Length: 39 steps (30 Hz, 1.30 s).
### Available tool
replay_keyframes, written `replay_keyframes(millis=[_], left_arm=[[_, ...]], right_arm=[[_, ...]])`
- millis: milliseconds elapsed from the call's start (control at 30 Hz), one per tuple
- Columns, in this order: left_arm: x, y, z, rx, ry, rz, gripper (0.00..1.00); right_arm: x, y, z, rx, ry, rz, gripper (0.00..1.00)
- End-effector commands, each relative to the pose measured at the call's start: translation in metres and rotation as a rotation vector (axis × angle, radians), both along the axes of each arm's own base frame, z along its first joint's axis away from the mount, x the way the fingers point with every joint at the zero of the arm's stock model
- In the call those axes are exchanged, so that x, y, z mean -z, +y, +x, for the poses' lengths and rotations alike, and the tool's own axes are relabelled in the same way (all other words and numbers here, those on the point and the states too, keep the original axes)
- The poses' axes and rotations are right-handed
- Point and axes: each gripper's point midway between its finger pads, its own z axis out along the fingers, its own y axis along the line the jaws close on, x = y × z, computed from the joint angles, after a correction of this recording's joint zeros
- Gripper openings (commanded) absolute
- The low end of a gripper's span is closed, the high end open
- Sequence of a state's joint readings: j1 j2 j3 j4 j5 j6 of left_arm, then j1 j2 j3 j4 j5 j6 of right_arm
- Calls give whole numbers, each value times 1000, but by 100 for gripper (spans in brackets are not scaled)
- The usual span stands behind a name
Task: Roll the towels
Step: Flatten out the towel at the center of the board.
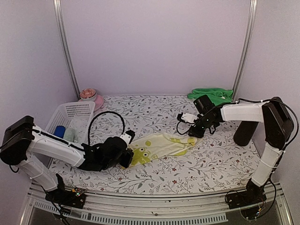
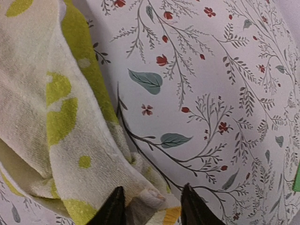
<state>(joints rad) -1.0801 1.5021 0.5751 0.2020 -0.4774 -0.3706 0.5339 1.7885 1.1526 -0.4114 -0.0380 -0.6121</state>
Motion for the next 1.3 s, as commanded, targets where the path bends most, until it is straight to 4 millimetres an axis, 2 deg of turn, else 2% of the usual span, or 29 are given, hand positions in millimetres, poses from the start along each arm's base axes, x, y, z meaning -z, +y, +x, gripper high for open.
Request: replay_keyframes(millis=[0, 67, 200, 300, 367, 433, 500, 600, 700, 800, 933, 1000, 1100, 1267], left_arm=[[-11, -17, 4, 5, -24, -47, 0], [-9, -18, 4, 6, -23, -48, 0], [-7, -21, 4, 7, -21, -52, 0], [-3, -24, 5, 8, -16, -48, 0], [-2, -27, 5, 9, -13, -43, 0], [0, -30, 5, 12, -11, -42, 0], [2, -32, 6, 15, -8, -37, 0], [6, -32, 6, 14, -3, -25, 0], [8, -31, 6, 9, -1, -18, 0], [10, -30, 5, 7, 0, -13, 0], [11, -31, 6, 8, -4, -17, 0], [12, -32, 6, 9, -3, -18, 0], [12, -32, 5, 12, 0, -22, 0], [13, -31, 5, 6, 3, -21, 0]], right_arm=[[-10, -4, 17, 73, -55, -2, 47], [-10, -5, 22, 90, -64, -9, 51], [-5, -9, 26, 137, -63, -33, 51], [-25, -1, 35, 189, -81, -3, 53], [-35, 6, 35, 213, -80, 17, 58], [-39, 16, 31, 214, -86, 22, 64], [-34, 24, 25, 207, -93, -11, 67], [-24, 23, 18, 218, -94, -76, 67], [-26, 24, 10, 220, -83, -68, 67], [-42, 40, -6, 170, -76, 4, 68], [-70, 61, -18, 105, -183, 50, 76], [-68, 66, -26, 68, -221, 18, 78], [-54, 64, -36, 48, -256, -39, 81], [-40, 49, -45, 36, -332, -110, 87]])
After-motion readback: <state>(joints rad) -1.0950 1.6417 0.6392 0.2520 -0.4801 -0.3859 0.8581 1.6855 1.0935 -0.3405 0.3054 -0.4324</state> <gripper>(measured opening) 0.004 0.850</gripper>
